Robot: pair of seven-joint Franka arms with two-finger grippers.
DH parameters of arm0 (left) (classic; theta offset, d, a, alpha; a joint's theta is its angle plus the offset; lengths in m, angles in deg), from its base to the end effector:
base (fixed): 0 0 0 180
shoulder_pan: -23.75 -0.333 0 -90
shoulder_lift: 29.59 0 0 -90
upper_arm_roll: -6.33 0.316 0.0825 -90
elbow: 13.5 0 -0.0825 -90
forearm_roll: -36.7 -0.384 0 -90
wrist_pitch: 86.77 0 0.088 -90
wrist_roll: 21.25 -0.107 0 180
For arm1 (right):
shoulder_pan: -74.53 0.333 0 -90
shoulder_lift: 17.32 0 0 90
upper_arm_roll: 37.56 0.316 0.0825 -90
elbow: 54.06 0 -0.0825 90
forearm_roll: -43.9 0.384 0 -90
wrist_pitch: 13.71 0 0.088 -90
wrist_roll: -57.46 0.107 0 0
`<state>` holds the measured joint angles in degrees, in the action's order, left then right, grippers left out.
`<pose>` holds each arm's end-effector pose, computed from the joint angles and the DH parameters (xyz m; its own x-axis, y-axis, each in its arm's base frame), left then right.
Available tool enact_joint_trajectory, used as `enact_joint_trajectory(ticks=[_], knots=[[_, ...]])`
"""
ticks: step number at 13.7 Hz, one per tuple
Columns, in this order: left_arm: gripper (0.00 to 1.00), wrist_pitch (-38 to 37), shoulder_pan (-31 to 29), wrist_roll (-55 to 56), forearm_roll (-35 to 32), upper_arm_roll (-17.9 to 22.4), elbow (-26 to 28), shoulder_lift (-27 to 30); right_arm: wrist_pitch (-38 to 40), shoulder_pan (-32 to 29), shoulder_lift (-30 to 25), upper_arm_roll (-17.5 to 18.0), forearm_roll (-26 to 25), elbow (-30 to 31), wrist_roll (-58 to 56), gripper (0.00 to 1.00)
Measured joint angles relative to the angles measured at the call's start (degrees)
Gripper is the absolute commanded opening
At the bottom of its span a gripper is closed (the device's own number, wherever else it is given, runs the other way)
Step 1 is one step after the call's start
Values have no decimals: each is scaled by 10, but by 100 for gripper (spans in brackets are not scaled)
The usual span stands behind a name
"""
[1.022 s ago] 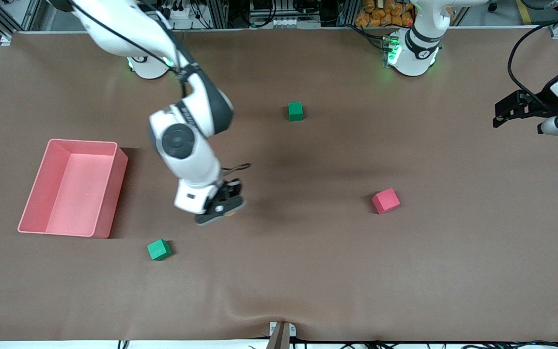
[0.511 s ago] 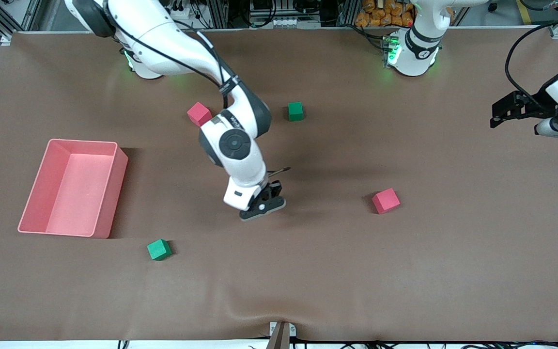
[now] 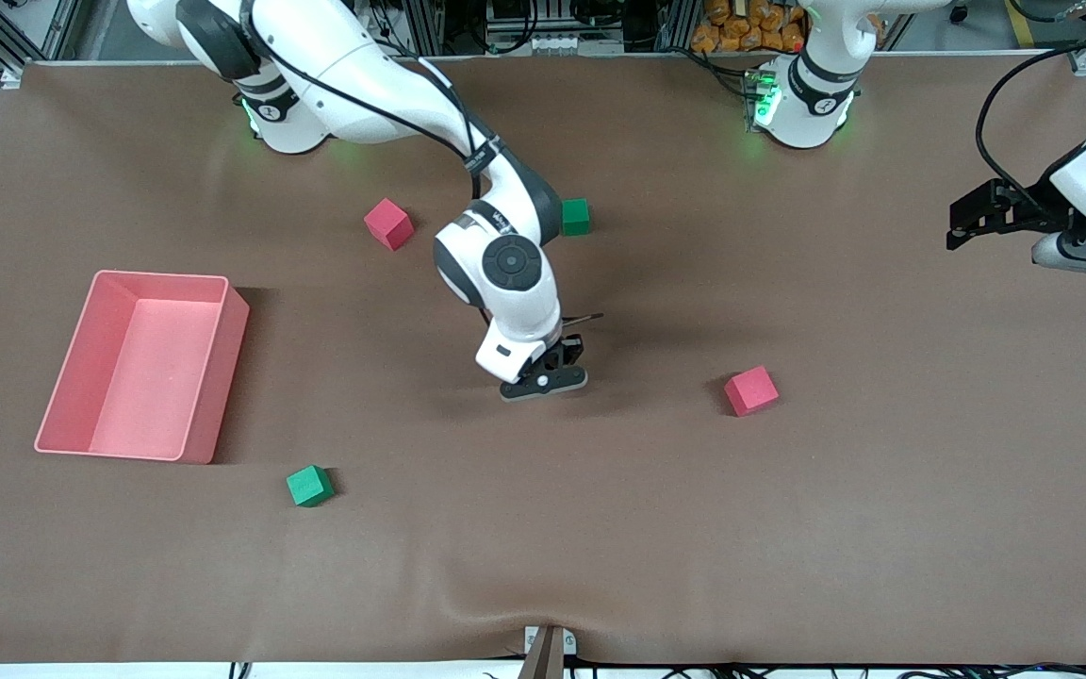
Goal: Place and upright button with both arms
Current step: 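Set the button upright on the table and open the right gripper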
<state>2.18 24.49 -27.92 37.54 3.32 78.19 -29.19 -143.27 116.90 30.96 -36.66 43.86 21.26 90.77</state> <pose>0.5483 -0.0376 0.6129 0.9827 -0.1810 -0.0389 -0.1804 -0.9834 0.0189 0.5517 0.5153 0.2407 0.9831 0.1644 0.0807 0.1699 -0.9832 -0.0664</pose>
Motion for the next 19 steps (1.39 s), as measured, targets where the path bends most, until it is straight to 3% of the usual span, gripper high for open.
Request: enact_joint_trajectory(ticks=[6, 7, 15, 19], knots=[[100, 0, 1, 0, 0, -2, 0, -3, -1, 33, 35, -1, 0, -2, 67, 12], [100, 0, 1, 0, 0, -3, 0, -4, -1, 36, 45, -5, -1, -9, 71, 99], [100, 0, 3, 1, 0, -13, 0, -5, 36, -17, -3, -15, 0, -39, 77, 100], [100, 0, 21, 46, 0, -32, 0, -13, 106, -42, -49, -15, 0, -43, 58, 100]])
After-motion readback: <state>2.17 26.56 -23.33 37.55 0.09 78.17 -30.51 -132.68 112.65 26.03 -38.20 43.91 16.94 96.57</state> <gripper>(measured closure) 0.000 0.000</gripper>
